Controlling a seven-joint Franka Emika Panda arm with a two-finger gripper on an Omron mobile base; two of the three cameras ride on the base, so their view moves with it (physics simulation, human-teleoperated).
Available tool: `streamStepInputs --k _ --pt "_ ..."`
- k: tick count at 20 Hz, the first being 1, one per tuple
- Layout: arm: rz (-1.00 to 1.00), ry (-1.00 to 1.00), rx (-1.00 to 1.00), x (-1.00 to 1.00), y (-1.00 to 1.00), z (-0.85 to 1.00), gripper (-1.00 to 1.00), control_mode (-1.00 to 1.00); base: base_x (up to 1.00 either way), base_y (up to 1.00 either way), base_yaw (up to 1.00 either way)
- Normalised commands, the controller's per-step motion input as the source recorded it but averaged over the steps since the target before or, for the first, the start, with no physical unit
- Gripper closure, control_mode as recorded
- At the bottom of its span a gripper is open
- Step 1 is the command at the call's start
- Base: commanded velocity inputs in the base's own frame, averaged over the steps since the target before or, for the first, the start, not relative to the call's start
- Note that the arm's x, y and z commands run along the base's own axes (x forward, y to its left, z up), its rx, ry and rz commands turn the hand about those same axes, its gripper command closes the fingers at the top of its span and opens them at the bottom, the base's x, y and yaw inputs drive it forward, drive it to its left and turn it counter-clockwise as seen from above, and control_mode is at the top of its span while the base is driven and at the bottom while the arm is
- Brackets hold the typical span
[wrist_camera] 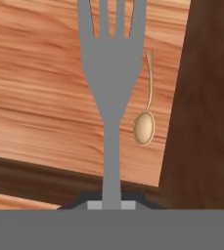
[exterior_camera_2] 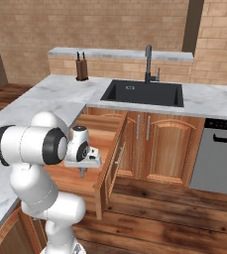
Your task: Organize the utensils by type. Pick up the wooden spoons from the counter and place them in the open cabinet. Then pick up the metallic utensils from the counter and place them in the open drawer.
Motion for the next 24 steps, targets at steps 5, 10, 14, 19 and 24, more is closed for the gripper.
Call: streamStepInputs --k 5,10,14,19,24 --pt "0.0 -0.02 0.0 0.13 0.0 -0.16 1.0 -1.0 0.0 0.0 0.0" --pt "0.0 -0.03 0.0 0.16 0.0 -0.25 1.0 -1.0 0.0 0.0 0.0" --pt "0.0 -0.02 0.0 0.17 0.0 -0.25 1.0 -1.0 0.0 0.0 0.0" --pt "0.0 -0.02 0.0 0.2 0.0 -0.27 1.0 -1.0 0.0 0.0 0.0" --pt "0.0 -0.02 0.0 0.21 0.0 -0.28 1.0 -1.0 0.0 0.0 0.0"
